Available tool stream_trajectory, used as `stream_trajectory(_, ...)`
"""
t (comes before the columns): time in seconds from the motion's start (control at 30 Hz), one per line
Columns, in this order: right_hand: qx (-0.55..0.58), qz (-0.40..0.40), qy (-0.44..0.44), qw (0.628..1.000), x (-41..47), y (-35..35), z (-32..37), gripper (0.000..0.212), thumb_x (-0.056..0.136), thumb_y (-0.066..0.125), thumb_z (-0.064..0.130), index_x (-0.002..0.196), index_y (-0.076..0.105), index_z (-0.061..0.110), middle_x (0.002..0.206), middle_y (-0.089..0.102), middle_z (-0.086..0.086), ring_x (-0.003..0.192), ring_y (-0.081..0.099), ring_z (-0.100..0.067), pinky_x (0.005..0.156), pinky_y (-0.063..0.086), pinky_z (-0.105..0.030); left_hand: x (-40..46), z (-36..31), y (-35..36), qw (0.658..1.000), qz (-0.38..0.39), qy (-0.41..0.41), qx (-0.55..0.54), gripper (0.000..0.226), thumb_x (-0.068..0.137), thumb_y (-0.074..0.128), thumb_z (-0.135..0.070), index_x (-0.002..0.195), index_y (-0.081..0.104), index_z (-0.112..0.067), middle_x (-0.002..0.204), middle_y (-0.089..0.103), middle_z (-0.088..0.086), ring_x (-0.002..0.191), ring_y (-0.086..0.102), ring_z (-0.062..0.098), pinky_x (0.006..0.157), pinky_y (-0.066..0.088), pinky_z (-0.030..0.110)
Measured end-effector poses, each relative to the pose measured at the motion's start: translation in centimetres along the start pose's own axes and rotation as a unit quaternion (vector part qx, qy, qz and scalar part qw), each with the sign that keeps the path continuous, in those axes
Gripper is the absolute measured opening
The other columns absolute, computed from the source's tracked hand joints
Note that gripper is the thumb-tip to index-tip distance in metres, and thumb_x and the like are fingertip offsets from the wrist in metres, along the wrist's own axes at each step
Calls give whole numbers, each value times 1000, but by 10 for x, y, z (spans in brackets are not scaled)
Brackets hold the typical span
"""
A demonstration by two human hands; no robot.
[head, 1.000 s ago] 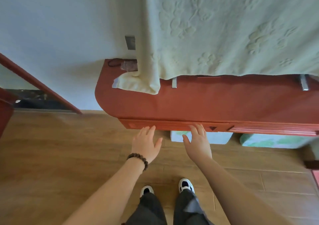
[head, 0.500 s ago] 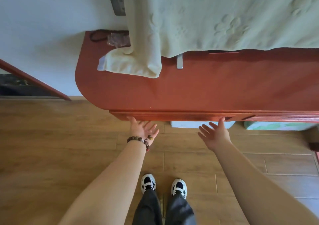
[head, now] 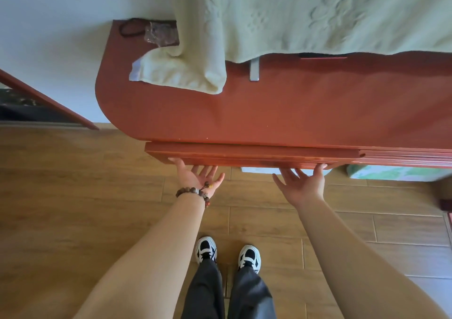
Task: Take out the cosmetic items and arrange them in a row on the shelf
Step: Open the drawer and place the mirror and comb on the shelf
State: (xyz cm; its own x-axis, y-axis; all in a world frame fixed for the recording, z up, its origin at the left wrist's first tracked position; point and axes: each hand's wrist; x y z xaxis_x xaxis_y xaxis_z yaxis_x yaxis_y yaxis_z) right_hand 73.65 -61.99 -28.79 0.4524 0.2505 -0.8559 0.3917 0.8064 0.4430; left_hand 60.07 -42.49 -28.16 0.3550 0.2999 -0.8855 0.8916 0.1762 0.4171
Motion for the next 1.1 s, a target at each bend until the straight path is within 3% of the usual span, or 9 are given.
stream_trajectory(0.2, -5, -25, 11, 1000, -23, -32, -14, 79, 88, 37, 67, 142, 34, 10, 142, 43, -15, 126, 49, -27, 103, 36, -53, -20, 12, -40, 1000, 4, -15, -21, 100, 73, 41, -82, 143, 31, -12, 147, 36, 17, 131, 42, 36, 105, 32, 61)
stream_trajectory(0.47, -15, -66, 12, 998, -56, -73, -35, 74, 90, 33, 66, 139, 38, 11, 142, 44, -13, 124, 49, -24, 94, 41, -49, -54, 31, -82, 999, -29, -16, -25, 87, 82, 34, -76, 141, 35, -12, 146, 38, 16, 133, 40, 33, 107, 31, 56)
stream_trajectory(0.87, -7, -64, 12, 998, -85, -118, -54, 78, 90, 32, 66, 146, 26, 12, 148, 38, -12, 136, 38, -24, 106, 32, -47, -79, 52, -126, 998, -54, -15, -17, 83, 83, 34, -75, 141, 35, -16, 143, 43, 13, 130, 43, 31, 106, 34, 52)
stream_trajectory(1.1, 4, -63, 17, 998, -94, -130, -61, 75, 92, 30, 64, 145, 29, 12, 146, 40, -11, 136, 38, -23, 110, 28, -46, -89, 58, -139, 998, -57, -13, -19, 77, 86, 34, -71, 141, 34, -18, 147, 39, 12, 133, 40, 31, 107, 32, 52)
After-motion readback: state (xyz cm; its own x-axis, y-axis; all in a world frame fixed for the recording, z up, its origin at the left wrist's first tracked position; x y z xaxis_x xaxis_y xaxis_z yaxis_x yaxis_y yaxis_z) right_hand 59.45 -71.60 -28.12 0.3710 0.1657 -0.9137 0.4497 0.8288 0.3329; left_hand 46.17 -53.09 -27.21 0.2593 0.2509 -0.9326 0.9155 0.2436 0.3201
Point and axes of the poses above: each hand's wrist, its own x-axis towards the middle knuckle, its own y-axis out of the palm, z = x × y
